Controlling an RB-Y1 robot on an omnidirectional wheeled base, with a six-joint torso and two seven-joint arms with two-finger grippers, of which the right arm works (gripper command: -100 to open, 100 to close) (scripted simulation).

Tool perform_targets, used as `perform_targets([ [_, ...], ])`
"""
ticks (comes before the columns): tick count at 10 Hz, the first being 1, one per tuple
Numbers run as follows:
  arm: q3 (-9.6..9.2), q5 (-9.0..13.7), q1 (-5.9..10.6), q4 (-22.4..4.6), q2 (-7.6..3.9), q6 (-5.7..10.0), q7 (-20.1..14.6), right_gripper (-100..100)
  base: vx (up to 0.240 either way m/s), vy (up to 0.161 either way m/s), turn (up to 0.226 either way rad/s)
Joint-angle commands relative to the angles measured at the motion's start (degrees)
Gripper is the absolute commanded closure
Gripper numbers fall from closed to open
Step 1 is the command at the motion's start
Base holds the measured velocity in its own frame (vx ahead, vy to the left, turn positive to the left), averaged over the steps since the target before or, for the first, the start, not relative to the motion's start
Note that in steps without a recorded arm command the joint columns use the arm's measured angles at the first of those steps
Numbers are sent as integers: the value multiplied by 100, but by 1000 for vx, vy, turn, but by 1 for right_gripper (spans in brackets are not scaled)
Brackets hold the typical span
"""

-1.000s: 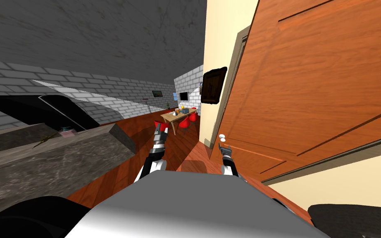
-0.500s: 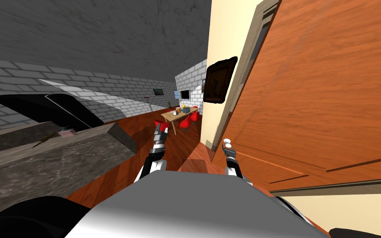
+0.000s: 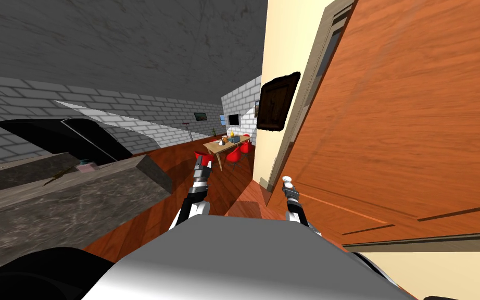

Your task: Pull the door open

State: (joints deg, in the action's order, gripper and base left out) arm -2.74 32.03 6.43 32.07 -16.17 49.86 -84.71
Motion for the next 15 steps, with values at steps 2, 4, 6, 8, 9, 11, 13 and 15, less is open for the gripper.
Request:
perform_targets([
  [2,-5,-2,-8,-5,8,-5,4,100,-10,0,5],
  [4,-5,-2,-8,-5,8,-5,4,100,0,0,0],
  [6,-164,-84,-52,41,-90,8,-194,100,-198,-29,126],
  [8,-312,-159,-98,82,-177,21,-380,100,-237,-32,114],
  [9,-389,-198,-122,103,-222,28,-476,100,-201,-29,122],
  [11,-556,-283,-173,149,-319,43,-687,100,-226,-28,121],
  [13,-562,-288,-155,94,-326,65,-694,100,-161,-24,56],
  [15,-732,-382,-213,116,-411,125,-880,100,-195,-11,71],
])
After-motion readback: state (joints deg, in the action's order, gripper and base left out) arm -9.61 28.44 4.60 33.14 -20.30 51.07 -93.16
